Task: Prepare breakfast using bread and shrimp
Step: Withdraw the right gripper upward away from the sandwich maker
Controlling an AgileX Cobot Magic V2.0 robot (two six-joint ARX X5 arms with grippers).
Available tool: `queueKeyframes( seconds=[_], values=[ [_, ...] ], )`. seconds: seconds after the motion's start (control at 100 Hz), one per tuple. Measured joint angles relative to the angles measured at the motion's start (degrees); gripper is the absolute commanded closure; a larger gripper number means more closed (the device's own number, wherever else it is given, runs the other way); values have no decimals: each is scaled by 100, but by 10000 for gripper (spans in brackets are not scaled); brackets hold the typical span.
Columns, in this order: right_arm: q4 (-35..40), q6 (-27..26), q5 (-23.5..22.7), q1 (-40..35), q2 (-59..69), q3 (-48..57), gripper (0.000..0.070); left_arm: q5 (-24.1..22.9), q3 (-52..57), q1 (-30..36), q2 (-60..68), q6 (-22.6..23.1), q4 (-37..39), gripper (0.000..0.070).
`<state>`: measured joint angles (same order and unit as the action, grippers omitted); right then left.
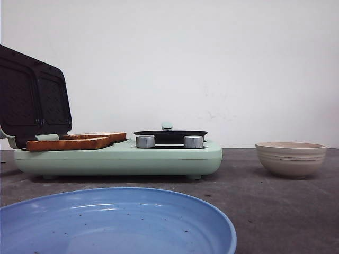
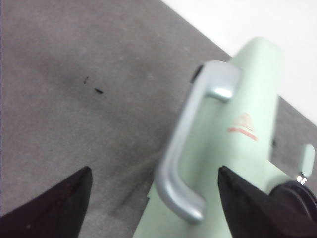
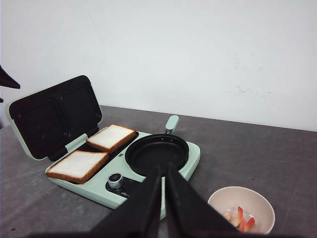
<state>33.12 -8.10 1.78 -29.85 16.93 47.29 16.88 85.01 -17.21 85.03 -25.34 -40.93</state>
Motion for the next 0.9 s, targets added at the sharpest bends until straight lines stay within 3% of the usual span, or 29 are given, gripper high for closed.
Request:
queueKeyframes(
  seconds=[0.29, 0.47, 0.59, 0.85, 0.9],
  values=[
    [7, 42, 256, 0, 0, 0, 698, 1099, 0, -138, 750, -885, 13, 266],
    [9, 42, 299, 0, 0, 0, 698, 1189, 0, -138, 837, -1008, 59, 283],
    [9, 42, 354, 0, 0, 0, 698, 1255, 0, -138, 868, -1023, 120, 400],
    [9, 42, 448, 0, 0, 0, 699, 1576, 0, -142, 868, -1154, 192, 407],
    [9, 39, 448, 0, 0, 0, 698, 1598, 0, -142, 868, -1169, 190, 453]
  ],
)
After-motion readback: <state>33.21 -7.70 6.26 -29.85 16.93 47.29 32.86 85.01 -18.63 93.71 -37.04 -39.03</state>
